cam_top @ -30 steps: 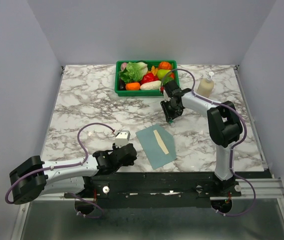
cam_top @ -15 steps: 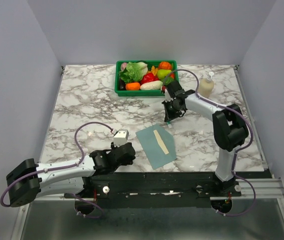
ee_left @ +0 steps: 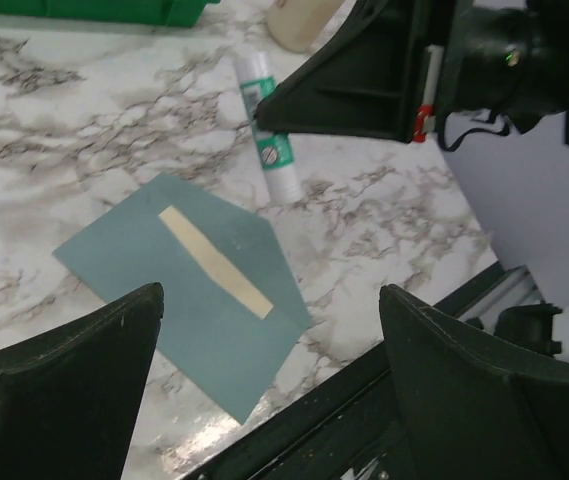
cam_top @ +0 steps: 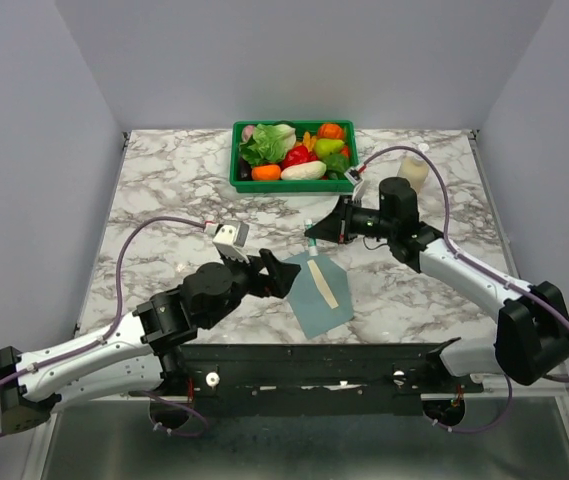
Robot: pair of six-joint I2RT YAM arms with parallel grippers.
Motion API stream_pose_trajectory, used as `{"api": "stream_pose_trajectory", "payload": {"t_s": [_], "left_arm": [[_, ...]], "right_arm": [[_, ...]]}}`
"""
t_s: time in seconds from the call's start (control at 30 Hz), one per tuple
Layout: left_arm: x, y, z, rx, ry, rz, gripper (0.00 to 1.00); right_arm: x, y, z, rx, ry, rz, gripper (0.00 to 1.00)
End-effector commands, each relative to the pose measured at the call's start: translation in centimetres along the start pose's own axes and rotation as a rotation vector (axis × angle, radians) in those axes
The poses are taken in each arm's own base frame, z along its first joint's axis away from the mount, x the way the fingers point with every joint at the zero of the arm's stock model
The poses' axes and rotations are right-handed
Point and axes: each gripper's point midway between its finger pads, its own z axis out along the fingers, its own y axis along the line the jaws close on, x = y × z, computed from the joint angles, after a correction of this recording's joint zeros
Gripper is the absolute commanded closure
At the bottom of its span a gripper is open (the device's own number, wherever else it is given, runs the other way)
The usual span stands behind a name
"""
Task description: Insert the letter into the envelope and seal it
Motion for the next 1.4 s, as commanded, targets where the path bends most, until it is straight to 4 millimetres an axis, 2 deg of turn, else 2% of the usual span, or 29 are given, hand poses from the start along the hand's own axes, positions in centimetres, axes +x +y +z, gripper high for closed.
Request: {"api": "stream_pose_trajectory", "payload": {"t_s": [0.0, 0.1, 0.17, 0.27, 0.43, 0.73, 0.83, 0.87, 0.97, 1.37], "left_arm": [[-2.8, -3.2, 0.0, 0.107, -0.059, 0.037, 0.03], [-2.7, -3.9, 0.6, 0.131, -0.052, 0.036, 0.07], [-2.4, -4.6, 0.9, 0.159, -0.046, 0.028, 0.15], [-2.4, -5.5, 1.6, 0.183, -0.046, 0.017, 0.21], [-2.9, -6.4, 2.2, 0.199, -0.057, 0.009, 0.21], [-5.1, -8.4, 2.1, 0.257, -0.117, -0.009, 0.23], [-4.9, -8.6, 2.5, 0.257, -0.107, -0.003, 0.29], [-4.8, -8.7, 2.5, 0.263, -0.101, -0.002, 0.35], [-4.3, -9.0, 2.8, 0.272, -0.081, 0.002, 0.43], [-3.4, -8.0, 3.0, 0.239, -0.049, 0.014, 0.46]], "right_arm": [[-2.3, 6.5, -1.7, -0.239, -0.08, -0.019, 0.99], [-2.5, 8.3, -2.6, -0.281, -0.084, -0.014, 0.99], [-2.6, 8.8, -3.0, -0.29, -0.092, -0.011, 0.99], [-2.8, 9.7, -3.6, -0.311, -0.104, -0.002, 0.99], [-2.7, 10.6, -4.3, -0.332, -0.108, -0.004, 0.99], [-1.6, 10.4, -4.4, -0.336, -0.093, 0.008, 0.99], [-1.4, 10.5, -4.4, -0.339, -0.092, 0.007, 0.99], [-1.3, 10.5, -4.5, -0.342, -0.088, 0.006, 0.99], [-1.2, 10.6, -4.6, -0.345, -0.087, 0.005, 0.99], [-1.5, 11.7, -5.2, -0.377, -0.088, -0.019, 0.99]]}}
